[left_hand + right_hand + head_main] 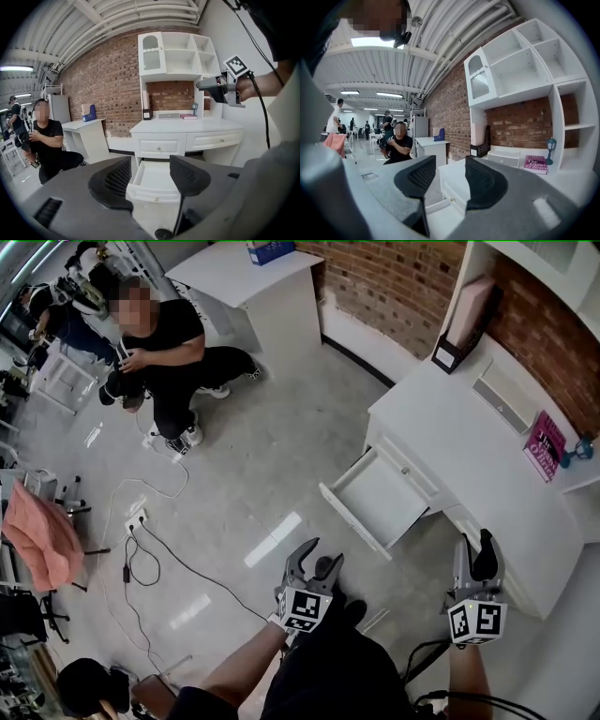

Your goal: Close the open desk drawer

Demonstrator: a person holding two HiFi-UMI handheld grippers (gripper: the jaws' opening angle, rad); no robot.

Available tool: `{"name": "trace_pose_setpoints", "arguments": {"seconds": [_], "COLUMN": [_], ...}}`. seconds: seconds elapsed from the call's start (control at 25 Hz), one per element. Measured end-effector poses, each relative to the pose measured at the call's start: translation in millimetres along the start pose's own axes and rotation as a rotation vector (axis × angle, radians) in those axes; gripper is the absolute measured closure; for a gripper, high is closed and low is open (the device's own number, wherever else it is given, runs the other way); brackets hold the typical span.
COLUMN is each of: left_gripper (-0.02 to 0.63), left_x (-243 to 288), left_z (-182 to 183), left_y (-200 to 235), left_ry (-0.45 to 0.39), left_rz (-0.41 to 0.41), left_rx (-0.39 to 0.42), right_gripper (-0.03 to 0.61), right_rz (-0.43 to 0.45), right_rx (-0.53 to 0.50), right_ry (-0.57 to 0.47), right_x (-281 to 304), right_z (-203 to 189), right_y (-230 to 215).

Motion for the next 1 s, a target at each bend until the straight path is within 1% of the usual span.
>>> {"name": "trace_pose_setpoints", "arguments": {"seconds": [0.08, 0.2, 0.32, 0.44, 0.56, 0.64, 0.72, 0.88, 1.0], "left_gripper": [0.36, 0.36, 0.36, 0.36, 0.36, 0.36, 0.36, 0.36, 0.36], "left_x": [20, 49, 81, 108, 136, 154, 168, 199, 222], "left_z": [-10, -28, -51, -81, -115, -137, -159, -192, -216], "left_y": [10, 30, 49, 44, 33, 25, 19, 12, 6], "left_ry": [0.015, 0.043, 0.062, 0.112, 0.159, 0.188, 0.226, 0.272, 0.31], "left_rz": [-0.015, -0.041, -0.071, -0.13, -0.163, -0.169, -0.166, -0.135, -0.14], "left_rx": [0.01, 0.054, 0.095, 0.121, 0.151, 0.176, 0.193, 0.168, 0.181], "right_gripper": [0.382, 0.382, 0.383, 0.385, 0.39, 0.403, 0.405, 0.405, 0.41], "right_rz": [-0.017, -0.031, -0.008, 0.027, 0.059, 0.08, 0.109, 0.196, 0.246], "right_rx": [-0.009, -0.009, -0.013, -0.043, -0.046, -0.018, -0.018, -0.056, -0.058], "right_ry": [0.009, 0.015, -0.002, 0.013, 0.035, 0.062, 0.085, 0.118, 0.145], "right_x": [18, 54, 94, 113, 133, 148, 161, 179, 186], "right_z": [0, -1, -4, -16, -45, -71, -99, -149, -181], "right_y": [-1, 6, 18, 27, 27, 25, 27, 39, 45]}}
Point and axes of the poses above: the fingertips, and each gripper's own axes: x forward along the fingers, y to its left, z out of its top, the point moved 3 cm from there along -x, backward along the fingers, and after that the axes turned 6 degrees about y, right-handed, at the moved point
